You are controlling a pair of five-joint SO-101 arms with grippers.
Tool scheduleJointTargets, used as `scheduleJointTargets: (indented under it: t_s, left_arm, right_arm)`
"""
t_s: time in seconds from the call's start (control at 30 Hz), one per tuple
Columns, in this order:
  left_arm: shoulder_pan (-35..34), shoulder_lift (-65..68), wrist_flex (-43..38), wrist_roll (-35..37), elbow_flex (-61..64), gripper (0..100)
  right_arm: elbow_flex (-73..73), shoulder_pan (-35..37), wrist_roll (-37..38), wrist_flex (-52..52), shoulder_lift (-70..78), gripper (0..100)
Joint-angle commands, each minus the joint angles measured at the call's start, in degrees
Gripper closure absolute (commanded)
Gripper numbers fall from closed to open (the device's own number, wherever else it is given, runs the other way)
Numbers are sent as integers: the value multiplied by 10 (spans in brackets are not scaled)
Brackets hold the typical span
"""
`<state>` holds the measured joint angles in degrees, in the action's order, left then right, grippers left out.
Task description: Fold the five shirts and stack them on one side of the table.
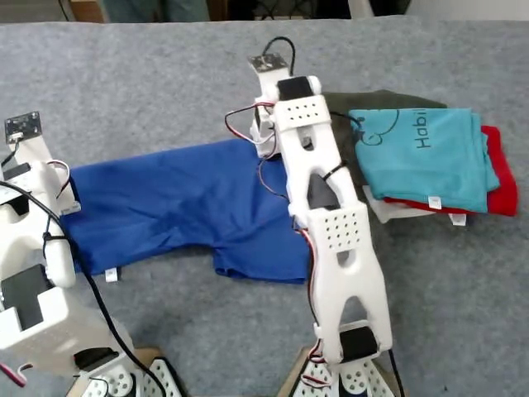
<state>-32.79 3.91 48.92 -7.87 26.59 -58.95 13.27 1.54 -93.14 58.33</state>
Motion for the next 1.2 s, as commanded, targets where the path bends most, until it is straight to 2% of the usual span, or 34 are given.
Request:
scheduleJointTargets:
  t_s: [0.0, 0.17, 0.3, 0.53, 0.7, 0.87, 1.17]
  left_arm:
    - [-2, -4, -7, 0, -25, 970]
    - [-2, -7, -7, 0, -25, 970]
    - [-3, -19, 8, 0, -39, 971]
    - [2, -120, 173, 0, -87, 971]
    - [3, -192, 210, -36, -21, 971]
    - [2, -204, 157, -62, 87, 971]
    - [-13, -187, 139, -113, 157, 971]
  right_arm:
    - [0, -18, -2, 8, -6, 984]
    - [-41, -15, -2, -24, -17, 984]
    - [-131, -4, -1, -76, -30, 984]
    - [-198, 2, -2, -82, -73, 984]
    - [-87, 15, -2, -82, -160, 984]
    - [109, 41, 0, -79, -250, 984]
    - [349, 23, -4, 65, -265, 984]
